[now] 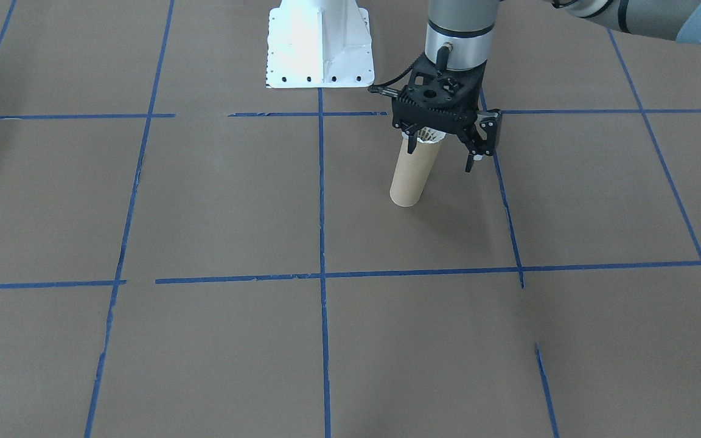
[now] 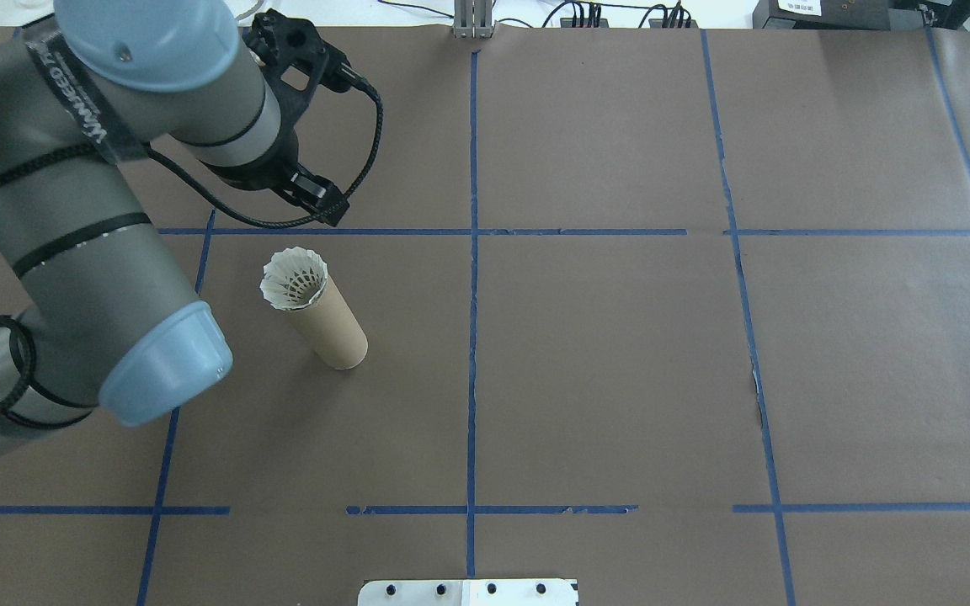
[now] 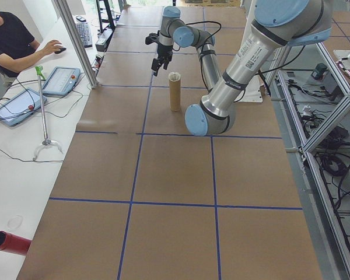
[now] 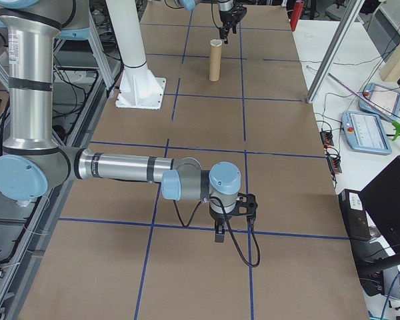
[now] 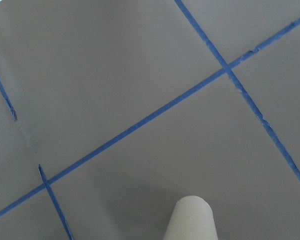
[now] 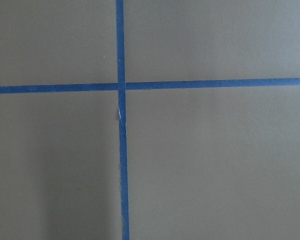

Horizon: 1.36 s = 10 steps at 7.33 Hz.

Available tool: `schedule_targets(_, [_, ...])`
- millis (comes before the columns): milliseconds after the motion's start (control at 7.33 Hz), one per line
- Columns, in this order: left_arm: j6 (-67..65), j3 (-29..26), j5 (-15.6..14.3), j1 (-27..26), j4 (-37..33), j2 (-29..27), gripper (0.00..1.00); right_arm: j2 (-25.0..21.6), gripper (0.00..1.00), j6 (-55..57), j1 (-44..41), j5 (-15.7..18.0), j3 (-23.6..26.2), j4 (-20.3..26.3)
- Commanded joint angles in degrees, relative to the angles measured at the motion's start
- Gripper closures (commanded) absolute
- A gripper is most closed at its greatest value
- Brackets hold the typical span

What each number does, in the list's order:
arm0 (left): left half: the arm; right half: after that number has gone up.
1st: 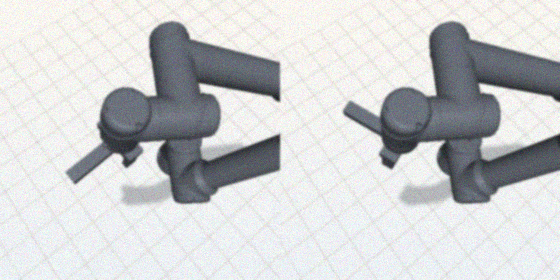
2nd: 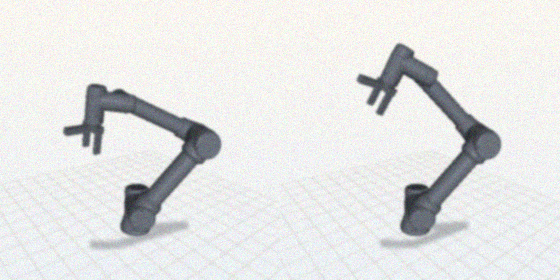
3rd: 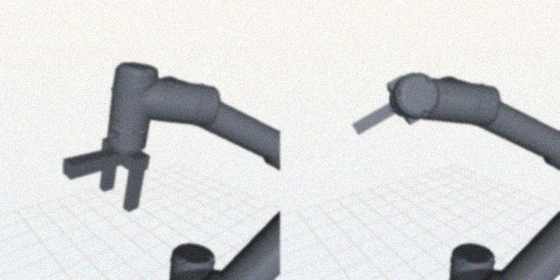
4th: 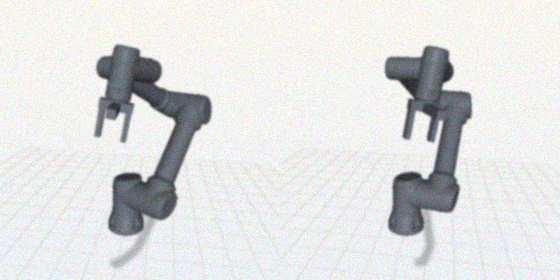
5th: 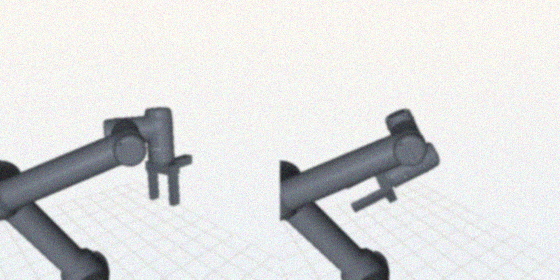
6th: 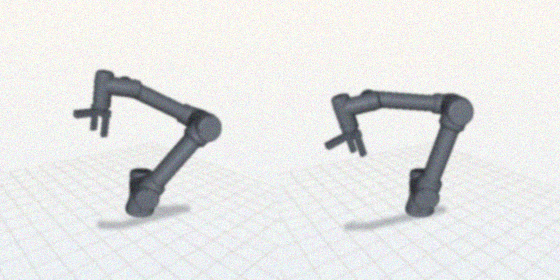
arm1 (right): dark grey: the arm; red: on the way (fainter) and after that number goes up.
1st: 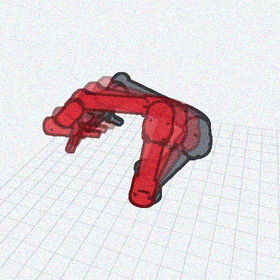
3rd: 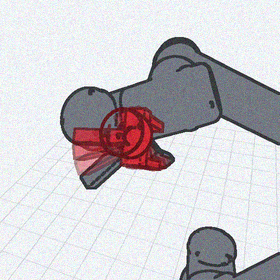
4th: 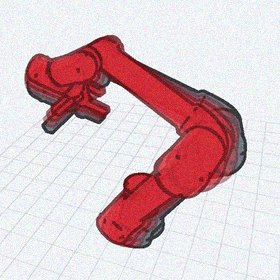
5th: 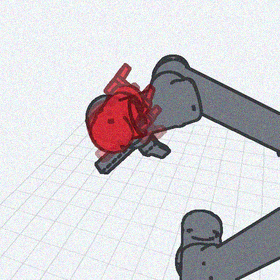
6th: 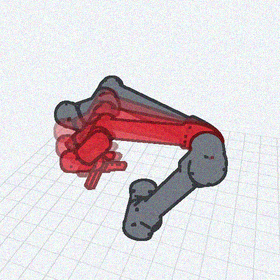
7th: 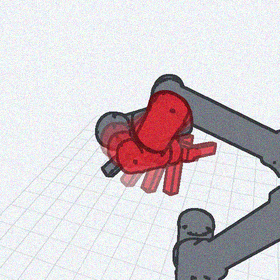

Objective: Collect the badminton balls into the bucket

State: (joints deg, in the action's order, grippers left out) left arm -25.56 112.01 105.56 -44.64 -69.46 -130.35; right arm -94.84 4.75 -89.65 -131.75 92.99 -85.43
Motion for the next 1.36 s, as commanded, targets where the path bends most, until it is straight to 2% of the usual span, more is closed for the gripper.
schedule_targets(0, [11.5, -6.2, 8.6, -11.2, -5.0, 3.5, 0.00, 0.0, 0.00, 0.0, 0.0, 0.0, 0.0, 0.0])
schedule_targets(136, [15.8, -9.0, 12.3, -16.0, -8.8, 6.4, 0.00, 0.0, 0.00, 0.0, 0.0, 0.0, 0.0, 0.0])
schedule_targets(273, [18.7, -12.0, 18.4, -21.1, -10.9, 9.6, 0.00, 0.0, 0.00, 0.0, 0.0, 0.0, 0.0, 0.0])
schedule_targets(409, [18.8, -13.0, 21.6, -24.1, -10.9, 12.7, 0.00, 0.0, 0.00, 0.0, 0.0, 0.0, 0.0, 0.0])
schedule_targets(818, [18.9, -15.4, 22.2, -34.0, -10.9, 24.1, 0.00, 0.0, 0.00, 0.0, 0.0, 0.0, 0.0, 0.0])
schedule_targets(955, [19.3, -15.6, 22.7, -35.9, -11.1, 27.9, 0.00, 0.0, 0.00, 0.0, 0.0, 0.0, 0.0, 0.0])
schedule_targets(1091, [22.1, -15.9, 26.2, -37.5, -11.1, 31.0, 0.00, 0.0, 0.00, 0.0, 0.0, 0.0, 0.0, 0.0])
schedule_targets(1227, [27.7, -18.7, 28.7, -39.8, -11.1, 32.4, 0.00, 0.0, 0.00, 0.0, 0.0, 0.0, 0.0, 0.0])
